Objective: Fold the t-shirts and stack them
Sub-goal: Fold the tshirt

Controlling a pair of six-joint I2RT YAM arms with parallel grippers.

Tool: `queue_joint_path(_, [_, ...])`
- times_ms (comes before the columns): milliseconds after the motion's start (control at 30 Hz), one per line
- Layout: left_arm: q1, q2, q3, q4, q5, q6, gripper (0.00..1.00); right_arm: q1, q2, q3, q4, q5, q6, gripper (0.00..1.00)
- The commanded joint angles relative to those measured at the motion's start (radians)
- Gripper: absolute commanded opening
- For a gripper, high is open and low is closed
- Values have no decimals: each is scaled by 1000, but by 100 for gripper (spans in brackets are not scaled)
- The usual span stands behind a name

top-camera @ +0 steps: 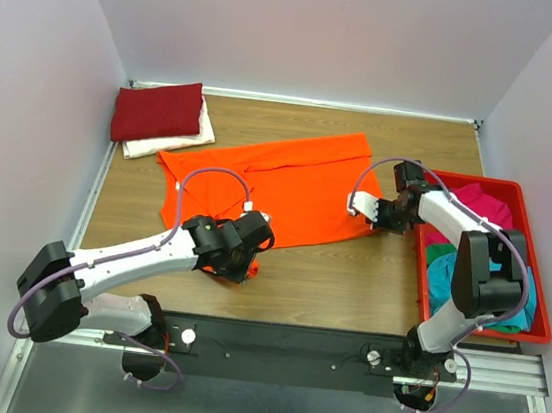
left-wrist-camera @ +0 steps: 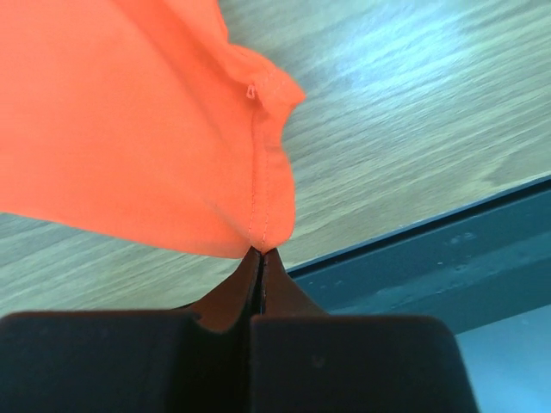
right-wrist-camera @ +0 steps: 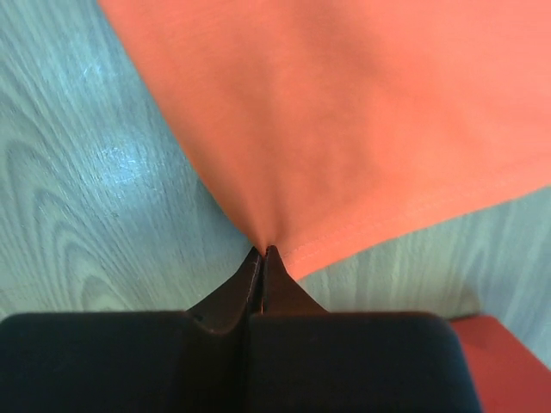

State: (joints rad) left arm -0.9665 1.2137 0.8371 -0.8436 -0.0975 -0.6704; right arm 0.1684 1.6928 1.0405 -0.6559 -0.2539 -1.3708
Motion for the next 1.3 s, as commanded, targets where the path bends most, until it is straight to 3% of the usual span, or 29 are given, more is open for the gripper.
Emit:
queue_joint_path(0, [35, -52, 51, -31, -47, -21, 0, -1, -65, -2, 33, -54, 101, 1])
queue_joint_path(467, [156, -94, 189, -74, -128, -6, 0, -1, -99, 10, 163, -50, 369, 1])
queue_joint_path(1267, [380, -97, 293, 81, -182, 104, 0, -32, -44, 79, 295, 1, 627, 1])
